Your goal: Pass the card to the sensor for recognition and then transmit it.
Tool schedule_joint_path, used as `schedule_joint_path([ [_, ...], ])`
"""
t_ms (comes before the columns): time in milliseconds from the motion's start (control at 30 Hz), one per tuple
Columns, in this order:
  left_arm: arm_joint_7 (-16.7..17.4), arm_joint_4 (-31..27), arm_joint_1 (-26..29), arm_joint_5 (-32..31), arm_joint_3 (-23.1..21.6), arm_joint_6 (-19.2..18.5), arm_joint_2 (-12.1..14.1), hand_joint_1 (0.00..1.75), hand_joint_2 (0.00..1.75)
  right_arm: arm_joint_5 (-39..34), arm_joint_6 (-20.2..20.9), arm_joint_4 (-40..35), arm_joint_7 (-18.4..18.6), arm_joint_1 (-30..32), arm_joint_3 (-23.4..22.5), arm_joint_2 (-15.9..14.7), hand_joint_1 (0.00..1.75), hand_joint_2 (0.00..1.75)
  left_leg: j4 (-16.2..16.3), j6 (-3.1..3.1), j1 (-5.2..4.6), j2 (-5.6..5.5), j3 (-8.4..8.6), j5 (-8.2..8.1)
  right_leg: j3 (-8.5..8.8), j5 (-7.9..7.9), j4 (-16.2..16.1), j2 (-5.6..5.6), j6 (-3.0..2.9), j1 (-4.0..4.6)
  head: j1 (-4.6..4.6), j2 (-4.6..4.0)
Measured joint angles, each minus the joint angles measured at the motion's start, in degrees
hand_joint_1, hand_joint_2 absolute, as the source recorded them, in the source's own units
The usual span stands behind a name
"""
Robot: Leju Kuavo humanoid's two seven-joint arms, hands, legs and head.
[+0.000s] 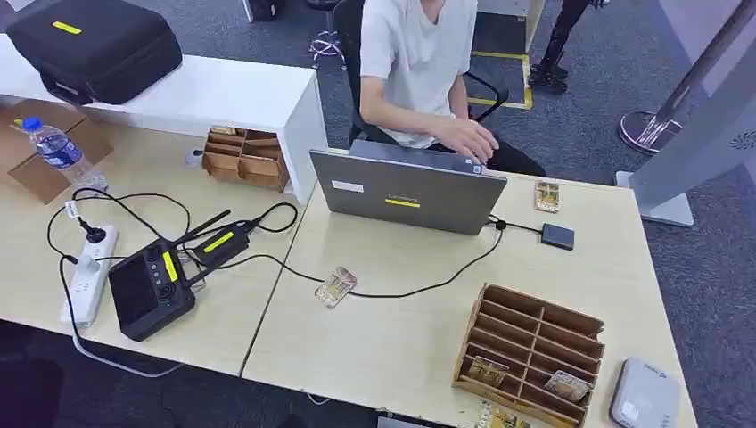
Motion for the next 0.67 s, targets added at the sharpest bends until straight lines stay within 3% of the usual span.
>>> schedule_joint_path([
  [267,1.25,0.00,-0.26,1.25,0.02,1.79,-0.92,0.00,1.75,-0.04,4.39,8.83,0.92,-4.59,0.00,10.67,0.00,1.75,-0.03,-0.06,0.00,-0.02,0.05,0.05,0.03,-0.01,0.05,-0.01,-0.02,-0.01,0.00,0.00],
  [500,2.21,0.00,-0.51,1.44,0.02,2.97,-1.29,0.00,1.75,-0.04,6.42,11.36,3.39,-6.36,0.00,17.26,0.00,1.75,-0.05,-0.07,-0.02,-0.02,0.05,0.05,0.07,-0.01,0.06,-0.01,-0.02,-0.04,-0.02,0.00],
  [533,2.21,0.00,-0.52,1.44,0.02,2.97,-1.33,0.00,0.00,-0.04,6.51,11.56,3.41,-6.46,0.00,17.77,0.00,1.75,-0.05,-0.07,-0.04,-0.02,0.04,0.05,0.06,-0.01,0.06,-0.01,-0.02,-0.07,0.00,0.00],
  [567,2.21,0.00,-0.53,1.44,0.02,2.99,-1.38,0.00,1.75,-0.04,6.53,11.71,3.43,-6.56,0.00,18.05,0.00,0.00,-0.05,-0.07,-0.04,-0.03,0.04,0.05,0.07,-0.01,0.06,-0.01,-0.02,-0.07,-0.04,0.00],
  [600,2.32,0.00,-0.53,1.42,0.02,3.15,-1.38,0.00,0.00,-0.04,6.58,11.82,3.54,-6.65,0.00,18.36,0.00,0.00,-0.05,-0.07,-0.04,-0.02,0.04,0.05,0.07,-0.01,0.06,-0.01,-0.01,-0.08,0.00,0.00],
  [633,2.40,0.00,-0.55,1.42,0.02,3.17,-1.42,0.00,0.00,-0.04,6.68,11.95,3.72,-6.71,0.02,18.81,0.00,0.00,-0.05,-0.07,-0.04,-0.02,0.04,0.05,0.08,-0.01,0.06,-0.01,-0.01,-0.08,0.00,0.00],
  [667,2.69,0.00,-0.54,1.44,0.02,3.37,-1.60,0.00,1.75,-0.04,6.88,11.99,3.98,-6.80,0.13,19.21,0.00,0.00,-0.05,-0.07,-0.03,-0.01,0.04,0.05,0.09,-0.01,0.05,-0.01,-0.01,-0.07,0.02,0.00],
])
